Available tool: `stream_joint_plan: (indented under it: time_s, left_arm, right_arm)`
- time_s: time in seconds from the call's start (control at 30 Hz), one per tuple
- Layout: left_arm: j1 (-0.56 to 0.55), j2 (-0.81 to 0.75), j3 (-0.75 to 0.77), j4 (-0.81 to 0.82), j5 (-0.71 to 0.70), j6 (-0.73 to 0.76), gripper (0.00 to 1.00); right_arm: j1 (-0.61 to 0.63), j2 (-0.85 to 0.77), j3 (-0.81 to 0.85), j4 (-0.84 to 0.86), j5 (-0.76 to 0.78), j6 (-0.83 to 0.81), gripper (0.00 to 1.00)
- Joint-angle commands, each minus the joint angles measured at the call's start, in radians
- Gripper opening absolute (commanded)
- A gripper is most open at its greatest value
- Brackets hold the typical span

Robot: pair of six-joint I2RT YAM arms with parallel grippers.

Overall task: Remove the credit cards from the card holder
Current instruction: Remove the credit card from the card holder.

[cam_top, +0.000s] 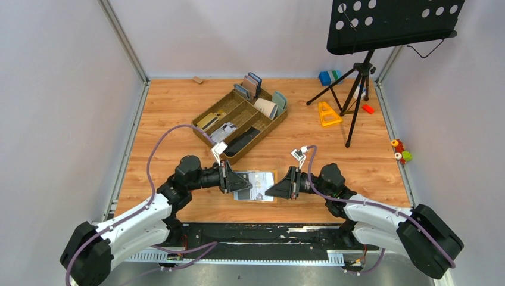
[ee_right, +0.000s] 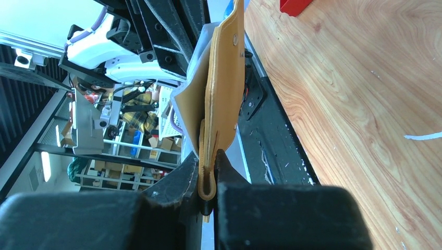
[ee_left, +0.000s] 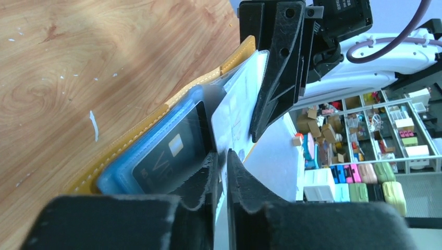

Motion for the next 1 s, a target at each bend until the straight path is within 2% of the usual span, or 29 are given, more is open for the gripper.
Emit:
stream_joint_plan:
  time_s: [0.0,0.07,0.2,0.33,0.4,0.5,0.6,0.73,0.87,0.97]
  left_arm:
    - [0.005,0.034,-0.037,0.211,0.074,-0.073,0.24]
    - [0.005,0.071,-0.057,0.321,0.096,-0.126,0.32]
    - [0.005,0.123,-0.072,0.443,0.122,-0.179,0.33]
    - [0.005,0.123,-0.074,0.446,0.122,-0.173,0.31]
    - [0.005,0.122,-0.073,0.442,0.121,-0.175,0.23]
    - [0.006,0.118,-0.072,0.425,0.112,-0.174,0.00]
    - [0.011,0.093,-0.051,0.304,0.101,-0.112,0.00]
    - [0.057,0.036,-0.001,0.044,0.081,0.023,0.00]
    - [0.133,-0.015,0.065,-0.247,0.031,0.153,0.00]
    - [0.153,0.001,0.160,-0.491,-0.089,0.278,0.00]
  right_arm:
    - [-0.006,0.019,0.012,0.111,-0.022,0.016,0.00]
    - [-0.005,0.038,0.013,0.157,-0.036,0.037,0.00]
    - [-0.004,0.065,0.010,0.205,-0.044,0.059,0.00]
    - [-0.005,0.071,0.011,0.226,-0.051,0.069,0.00]
    - [-0.005,0.069,0.014,0.227,-0.051,0.069,0.00]
    - [-0.006,0.060,0.013,0.206,-0.041,0.065,0.00]
    - [-0.013,0.028,0.000,0.162,-0.005,0.054,0.00]
    - [-0.073,-0.068,-0.037,0.014,0.051,0.014,0.00]
    - [-0.116,-0.232,-0.038,-0.281,0.141,-0.085,0.00]
    - [-0.121,-0.324,-0.028,-0.442,0.219,-0.150,0.00]
